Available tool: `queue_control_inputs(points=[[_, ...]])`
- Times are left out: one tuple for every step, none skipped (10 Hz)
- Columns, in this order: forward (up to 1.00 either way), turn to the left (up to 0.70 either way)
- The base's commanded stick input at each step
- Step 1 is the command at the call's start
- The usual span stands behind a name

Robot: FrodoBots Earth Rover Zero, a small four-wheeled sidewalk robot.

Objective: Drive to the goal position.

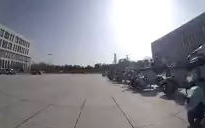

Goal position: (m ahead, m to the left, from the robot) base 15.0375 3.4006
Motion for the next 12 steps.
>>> queue_control_inputs(points=[[0.5, 0.26], [0.5, 0.0], [0.5, 0.0], [0.5, 0.0], [0.5, 0.0], [0.5, 0.0], [0.5, 0.0], [0.5, 0.0], [0.5, 0.0], [0.5, 0.0], [0.5, 0.0], [0.5, 0.0]])
